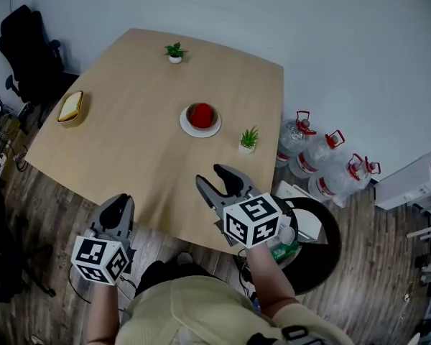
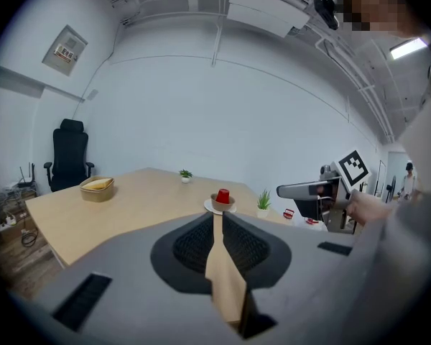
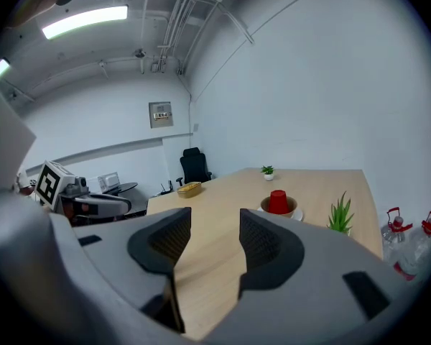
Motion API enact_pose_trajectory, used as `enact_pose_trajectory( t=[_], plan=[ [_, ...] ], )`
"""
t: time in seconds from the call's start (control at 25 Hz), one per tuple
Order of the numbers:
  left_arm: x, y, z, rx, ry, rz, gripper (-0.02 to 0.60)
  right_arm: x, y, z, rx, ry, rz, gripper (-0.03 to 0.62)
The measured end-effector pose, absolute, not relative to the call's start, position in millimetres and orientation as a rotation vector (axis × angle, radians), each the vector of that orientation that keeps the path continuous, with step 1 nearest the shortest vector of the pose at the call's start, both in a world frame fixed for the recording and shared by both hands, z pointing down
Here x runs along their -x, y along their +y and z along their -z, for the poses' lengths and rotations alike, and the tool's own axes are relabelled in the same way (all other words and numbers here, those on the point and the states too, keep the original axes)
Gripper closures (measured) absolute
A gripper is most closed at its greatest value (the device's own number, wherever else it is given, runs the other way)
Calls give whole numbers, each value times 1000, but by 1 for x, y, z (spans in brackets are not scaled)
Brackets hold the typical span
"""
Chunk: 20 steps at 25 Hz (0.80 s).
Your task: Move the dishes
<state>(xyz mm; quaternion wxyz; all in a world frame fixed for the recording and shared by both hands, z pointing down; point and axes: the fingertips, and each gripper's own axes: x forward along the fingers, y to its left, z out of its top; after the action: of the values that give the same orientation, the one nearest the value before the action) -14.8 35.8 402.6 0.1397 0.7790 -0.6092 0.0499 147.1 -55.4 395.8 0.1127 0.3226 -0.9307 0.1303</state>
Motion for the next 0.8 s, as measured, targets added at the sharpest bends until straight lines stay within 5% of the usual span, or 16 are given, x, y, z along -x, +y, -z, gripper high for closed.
enact_pose_trajectory(
  t=[0.8],
  plan=[
    [28,-112,-408,-2402,-1615,-281,537,-134,-182,-412,-1218,-2592,-391,361]
  ],
)
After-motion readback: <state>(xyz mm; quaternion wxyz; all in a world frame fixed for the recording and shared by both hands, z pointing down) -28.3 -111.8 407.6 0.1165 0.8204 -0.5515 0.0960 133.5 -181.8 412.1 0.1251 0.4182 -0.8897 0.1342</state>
